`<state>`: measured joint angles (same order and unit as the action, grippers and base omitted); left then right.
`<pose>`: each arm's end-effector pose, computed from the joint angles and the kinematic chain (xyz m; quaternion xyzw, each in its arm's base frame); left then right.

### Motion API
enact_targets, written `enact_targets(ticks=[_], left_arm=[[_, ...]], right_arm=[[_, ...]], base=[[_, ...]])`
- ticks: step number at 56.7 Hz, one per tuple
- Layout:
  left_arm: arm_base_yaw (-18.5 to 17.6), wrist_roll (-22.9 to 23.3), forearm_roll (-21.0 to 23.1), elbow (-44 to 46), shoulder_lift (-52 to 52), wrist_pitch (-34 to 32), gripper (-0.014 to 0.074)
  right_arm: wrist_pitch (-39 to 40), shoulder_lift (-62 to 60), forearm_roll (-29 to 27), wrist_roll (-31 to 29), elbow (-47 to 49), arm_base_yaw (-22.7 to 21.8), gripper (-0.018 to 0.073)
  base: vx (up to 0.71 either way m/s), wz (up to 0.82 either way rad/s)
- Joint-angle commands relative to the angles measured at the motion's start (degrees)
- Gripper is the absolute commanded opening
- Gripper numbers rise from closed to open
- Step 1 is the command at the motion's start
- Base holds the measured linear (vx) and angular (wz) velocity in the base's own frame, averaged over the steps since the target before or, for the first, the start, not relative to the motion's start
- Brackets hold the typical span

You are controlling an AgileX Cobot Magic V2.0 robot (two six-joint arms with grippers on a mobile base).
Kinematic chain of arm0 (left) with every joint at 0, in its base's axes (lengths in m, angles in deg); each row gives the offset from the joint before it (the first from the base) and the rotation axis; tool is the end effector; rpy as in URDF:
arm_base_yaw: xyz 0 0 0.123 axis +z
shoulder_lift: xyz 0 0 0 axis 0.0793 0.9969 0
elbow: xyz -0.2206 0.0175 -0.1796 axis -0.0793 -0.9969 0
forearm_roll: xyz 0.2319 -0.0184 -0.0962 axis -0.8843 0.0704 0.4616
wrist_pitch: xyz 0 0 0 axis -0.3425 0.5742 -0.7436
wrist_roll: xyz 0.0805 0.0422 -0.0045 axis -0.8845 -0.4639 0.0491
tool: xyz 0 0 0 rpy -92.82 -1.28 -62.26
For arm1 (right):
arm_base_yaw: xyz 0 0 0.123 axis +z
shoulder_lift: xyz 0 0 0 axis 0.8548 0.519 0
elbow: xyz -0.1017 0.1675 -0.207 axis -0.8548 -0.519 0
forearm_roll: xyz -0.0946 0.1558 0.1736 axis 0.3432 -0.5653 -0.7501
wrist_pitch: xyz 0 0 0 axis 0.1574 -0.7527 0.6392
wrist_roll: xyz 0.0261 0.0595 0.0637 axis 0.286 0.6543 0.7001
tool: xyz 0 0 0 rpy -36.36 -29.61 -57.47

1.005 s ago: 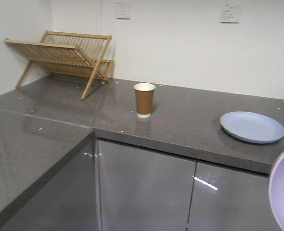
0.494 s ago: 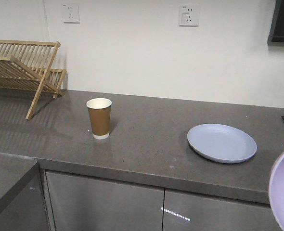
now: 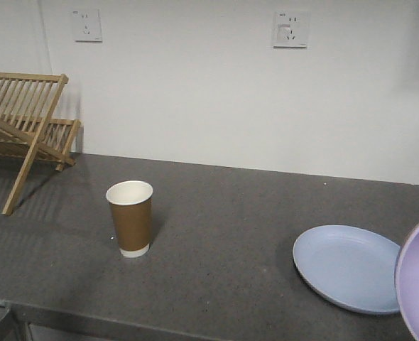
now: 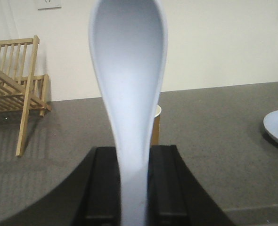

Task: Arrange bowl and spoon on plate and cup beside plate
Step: 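Hold spoon and bowl while the base drives to the counter with the plate, then lower the lavender bowl onto the pale blue plate and release with right gripper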

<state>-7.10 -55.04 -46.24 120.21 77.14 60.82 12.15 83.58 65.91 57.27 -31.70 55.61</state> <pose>0.0983 -0.0266 0.3787 0.1097 0.7317 -0.0822 0.6677 0.0971 0.0009 0.3716 -0.0318 0.7574 -0.0182 0.6519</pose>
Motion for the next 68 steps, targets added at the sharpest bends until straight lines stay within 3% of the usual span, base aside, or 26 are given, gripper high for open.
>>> enact_targets(ticks=[1, 31, 68], left_arm=[[-0.11, 0.4, 0.85, 1.46, 0.16, -4.78, 0.0002], [-0.11, 0.4, 0.85, 1.46, 0.16, -4.79, 0.0002], [-0.11, 0.4, 0.85, 1.46, 0.16, -4.79, 0.0002]], right_arm=[[5.28, 0.24, -0.31, -0.34, 1.65, -0.09, -0.0008], [5.28, 0.24, -0.31, -0.34, 1.65, -0.09, -0.0008], [4.56, 0.24, -0.31, -0.34, 1.65, 0.11, -0.0008]], base=[[0.39, -0.11], [0.3, -0.24], [0.1, -0.04]])
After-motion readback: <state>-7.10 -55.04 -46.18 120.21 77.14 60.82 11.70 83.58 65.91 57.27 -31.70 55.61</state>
